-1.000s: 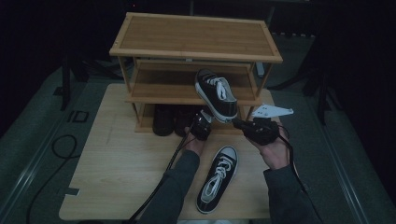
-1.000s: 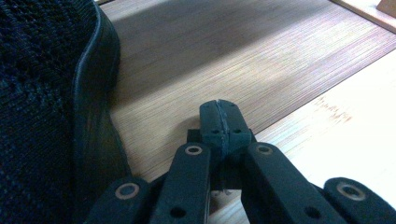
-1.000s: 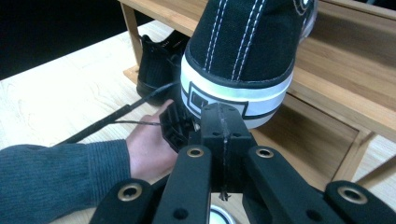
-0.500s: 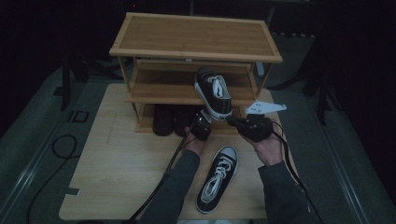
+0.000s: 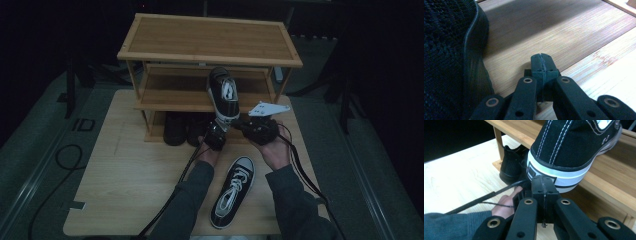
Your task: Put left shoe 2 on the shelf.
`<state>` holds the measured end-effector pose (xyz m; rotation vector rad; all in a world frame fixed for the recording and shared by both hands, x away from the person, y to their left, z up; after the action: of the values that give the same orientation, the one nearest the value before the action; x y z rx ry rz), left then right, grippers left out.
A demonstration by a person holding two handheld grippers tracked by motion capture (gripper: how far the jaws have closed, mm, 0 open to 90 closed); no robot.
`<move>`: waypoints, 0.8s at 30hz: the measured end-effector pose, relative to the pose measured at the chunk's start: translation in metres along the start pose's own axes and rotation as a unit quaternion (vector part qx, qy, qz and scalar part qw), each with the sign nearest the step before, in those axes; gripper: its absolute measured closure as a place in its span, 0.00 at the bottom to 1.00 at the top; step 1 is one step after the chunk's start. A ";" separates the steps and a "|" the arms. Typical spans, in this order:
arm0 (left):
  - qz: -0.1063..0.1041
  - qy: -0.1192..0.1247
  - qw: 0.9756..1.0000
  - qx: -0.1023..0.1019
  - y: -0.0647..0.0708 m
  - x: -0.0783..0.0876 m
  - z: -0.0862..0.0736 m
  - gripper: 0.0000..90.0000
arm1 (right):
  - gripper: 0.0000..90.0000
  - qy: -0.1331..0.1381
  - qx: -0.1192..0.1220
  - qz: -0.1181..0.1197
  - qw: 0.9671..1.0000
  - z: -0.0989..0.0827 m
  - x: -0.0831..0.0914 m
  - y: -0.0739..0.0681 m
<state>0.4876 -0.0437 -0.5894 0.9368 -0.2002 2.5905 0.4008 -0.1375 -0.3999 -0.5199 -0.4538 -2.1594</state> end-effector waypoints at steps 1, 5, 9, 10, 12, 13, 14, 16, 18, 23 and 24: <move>0.000 0.000 1.000 0.000 0.000 0.000 0.000 1.00 | 1.00 0.000 0.002 -0.001 1.000 0.001 -0.001 -0.001; 0.001 0.000 1.000 0.000 0.000 0.000 0.000 1.00 | 1.00 -0.004 0.013 0.004 1.000 0.005 -0.008 -0.002; 0.003 -0.002 1.000 0.000 0.000 0.000 0.000 1.00 | 1.00 -0.015 0.008 -0.017 1.000 0.004 -0.017 0.004; 0.003 0.000 1.000 -0.001 0.001 0.000 0.000 1.00 | 1.00 -0.010 0.001 -0.007 1.000 0.005 -0.018 0.005; 0.003 0.000 1.000 -0.001 0.001 0.000 0.000 1.00 | 1.00 -0.003 0.002 -0.006 1.000 0.007 -0.019 0.005; 0.004 0.000 1.000 -0.001 0.001 0.000 0.000 1.00 | 1.00 -0.003 0.004 -0.006 1.000 0.008 -0.020 0.005; 0.004 0.000 1.000 -0.001 0.001 0.000 0.000 1.00 | 1.00 -0.004 0.006 -0.006 1.000 0.009 -0.021 0.005; 0.005 0.000 1.000 -0.001 0.001 0.000 0.000 1.00 | 1.00 -0.006 0.009 -0.006 1.000 0.009 -0.024 0.005; 0.004 0.001 1.000 0.000 0.001 0.000 0.000 1.00 | 1.00 -0.009 0.012 -0.009 1.000 0.008 -0.026 0.006; 0.004 0.000 1.000 0.000 0.001 0.000 0.000 1.00 | 1.00 -0.009 0.001 -0.021 1.000 0.007 -0.031 0.015; 0.004 0.001 1.000 0.001 0.001 0.000 0.000 1.00 | 1.00 -0.009 0.003 -0.022 1.000 0.007 -0.031 0.015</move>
<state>0.4873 -0.0449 -0.5894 0.9367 -0.2027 2.5993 0.4321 -0.1222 -0.4074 -0.5304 -0.4861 -2.1960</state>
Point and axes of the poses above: each handheld gripper's, and its own axes: x roughly backward along the jaws, z roughly out of its top, y roughly to its right, the point moved 5 cm from there along -x, roughly forward along the jaws, and after that the axes turned 7 degrees about x, right-handed, at the moved point
